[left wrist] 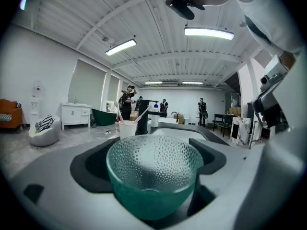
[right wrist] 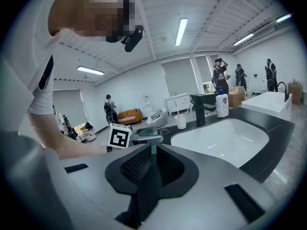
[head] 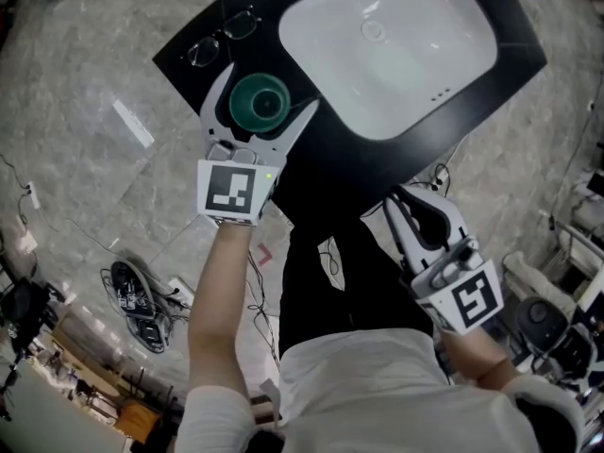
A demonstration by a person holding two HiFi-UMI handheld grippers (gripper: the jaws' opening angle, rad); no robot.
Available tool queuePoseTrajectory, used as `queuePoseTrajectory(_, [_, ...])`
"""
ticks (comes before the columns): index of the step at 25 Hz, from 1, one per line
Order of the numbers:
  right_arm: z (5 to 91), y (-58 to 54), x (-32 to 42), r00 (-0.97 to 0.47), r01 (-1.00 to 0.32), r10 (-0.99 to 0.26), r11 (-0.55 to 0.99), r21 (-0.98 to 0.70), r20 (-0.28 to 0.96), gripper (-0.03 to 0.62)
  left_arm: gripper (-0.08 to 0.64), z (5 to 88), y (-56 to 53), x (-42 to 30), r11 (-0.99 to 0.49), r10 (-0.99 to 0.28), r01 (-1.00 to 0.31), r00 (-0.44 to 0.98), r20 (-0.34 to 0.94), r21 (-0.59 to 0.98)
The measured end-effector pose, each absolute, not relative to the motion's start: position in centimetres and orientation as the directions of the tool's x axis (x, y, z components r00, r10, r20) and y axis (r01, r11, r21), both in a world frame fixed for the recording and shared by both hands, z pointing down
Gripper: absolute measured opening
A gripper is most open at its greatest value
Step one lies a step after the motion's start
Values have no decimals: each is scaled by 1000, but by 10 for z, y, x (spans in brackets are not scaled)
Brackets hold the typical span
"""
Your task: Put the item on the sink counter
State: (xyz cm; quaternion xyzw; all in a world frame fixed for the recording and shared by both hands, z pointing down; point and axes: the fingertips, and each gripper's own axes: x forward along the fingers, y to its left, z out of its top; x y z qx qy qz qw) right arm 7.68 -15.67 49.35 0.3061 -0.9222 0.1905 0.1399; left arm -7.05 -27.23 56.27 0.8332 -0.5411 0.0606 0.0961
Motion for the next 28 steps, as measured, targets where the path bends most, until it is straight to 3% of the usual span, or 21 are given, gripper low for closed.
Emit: queuePoseTrajectory(28, [472, -130, 75, -760, -635, -548, 741, -219, 348, 55, 482, 550, -246, -80, -400, -892, -913, 407, 199, 73])
